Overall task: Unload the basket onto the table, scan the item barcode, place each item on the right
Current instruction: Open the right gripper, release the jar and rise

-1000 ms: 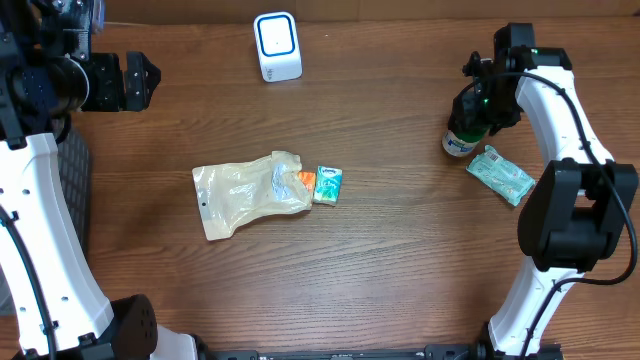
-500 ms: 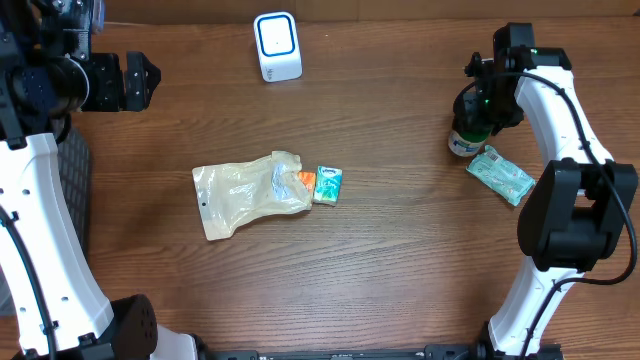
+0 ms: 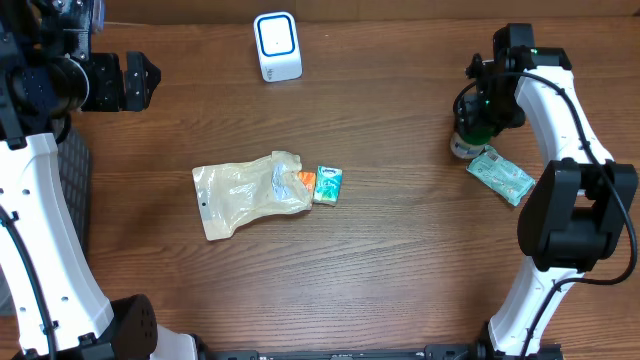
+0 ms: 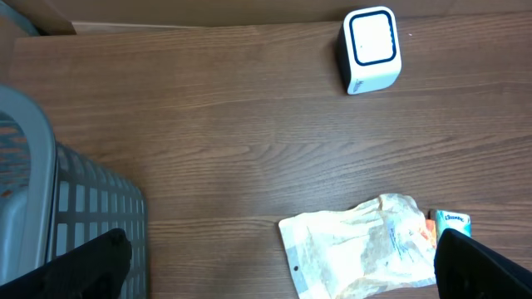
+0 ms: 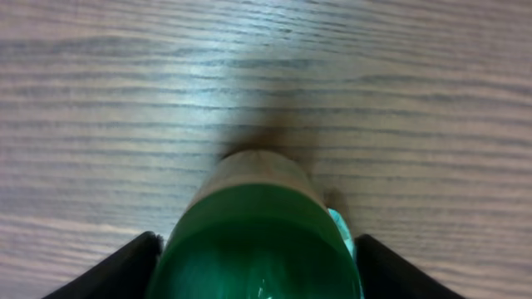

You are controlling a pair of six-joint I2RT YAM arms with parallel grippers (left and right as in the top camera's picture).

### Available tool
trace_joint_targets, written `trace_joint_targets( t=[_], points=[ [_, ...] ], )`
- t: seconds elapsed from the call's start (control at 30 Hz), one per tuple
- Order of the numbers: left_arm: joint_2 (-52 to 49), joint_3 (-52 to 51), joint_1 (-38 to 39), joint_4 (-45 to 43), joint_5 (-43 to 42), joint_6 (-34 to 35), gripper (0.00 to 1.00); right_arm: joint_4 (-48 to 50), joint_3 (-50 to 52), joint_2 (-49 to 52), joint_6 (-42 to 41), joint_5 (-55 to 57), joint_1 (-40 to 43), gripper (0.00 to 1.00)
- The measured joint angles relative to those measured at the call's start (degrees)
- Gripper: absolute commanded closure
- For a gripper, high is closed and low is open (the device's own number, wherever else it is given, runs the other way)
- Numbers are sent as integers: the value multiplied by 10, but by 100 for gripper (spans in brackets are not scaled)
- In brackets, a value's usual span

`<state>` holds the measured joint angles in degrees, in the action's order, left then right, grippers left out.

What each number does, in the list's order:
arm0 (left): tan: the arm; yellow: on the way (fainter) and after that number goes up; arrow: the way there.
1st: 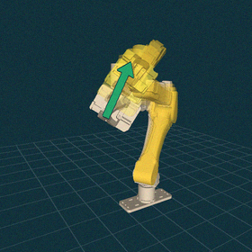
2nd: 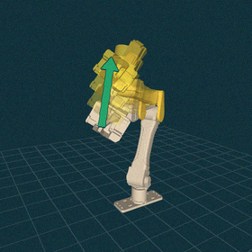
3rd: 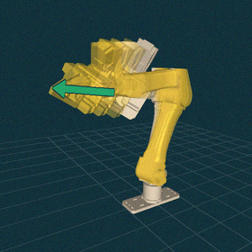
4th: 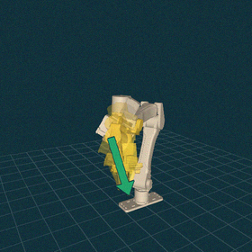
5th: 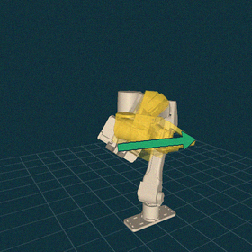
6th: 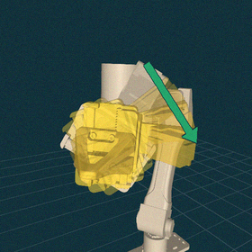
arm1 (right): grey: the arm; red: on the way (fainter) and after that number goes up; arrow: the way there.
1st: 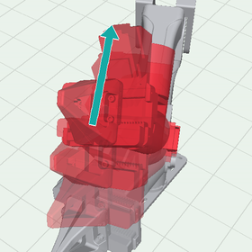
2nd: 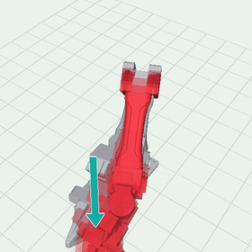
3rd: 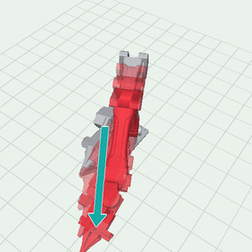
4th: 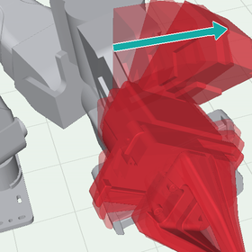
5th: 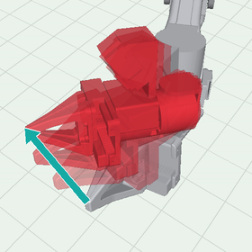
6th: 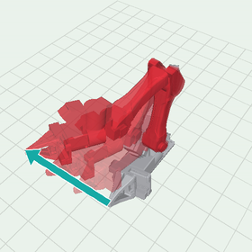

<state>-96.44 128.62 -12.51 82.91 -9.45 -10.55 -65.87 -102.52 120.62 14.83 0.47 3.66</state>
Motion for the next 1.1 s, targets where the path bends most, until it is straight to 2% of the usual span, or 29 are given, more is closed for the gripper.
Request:
trace_joint_targets(
  t=[0.4, 0.53, 0.67, 0.83, 0.87, 0.97, 1.1],
  points=[
    [0, 0, 0, 0, 0, 0, 0, -44, -10, 0, 0, 0, 0, 0],
    [0, 0, 0, 0, 0, 0, 0, -103, -78, 0, -2, -3, -1, 0],
    [0, 0, 0, 0, 0, 0, 0, -167, -190, 0, -45, -34, -3, 0],
    [0, 0, 0, 0, 0, 0, 0, -207, -284, -7, -111, -182, -8, 0],
    [0, 0, 0, 0, 0, 0, 0, -210, -287, -10, -120, -227, -9, 2],
    [0, 0, 0, 0, 0, 0, 0, -207, -285, -10, -135, -286, -16, 23],
    [0, 0, 0, 0, 0, 0, 1, -204, -266, -10, -145, -329, -50, 43]
  ],
)
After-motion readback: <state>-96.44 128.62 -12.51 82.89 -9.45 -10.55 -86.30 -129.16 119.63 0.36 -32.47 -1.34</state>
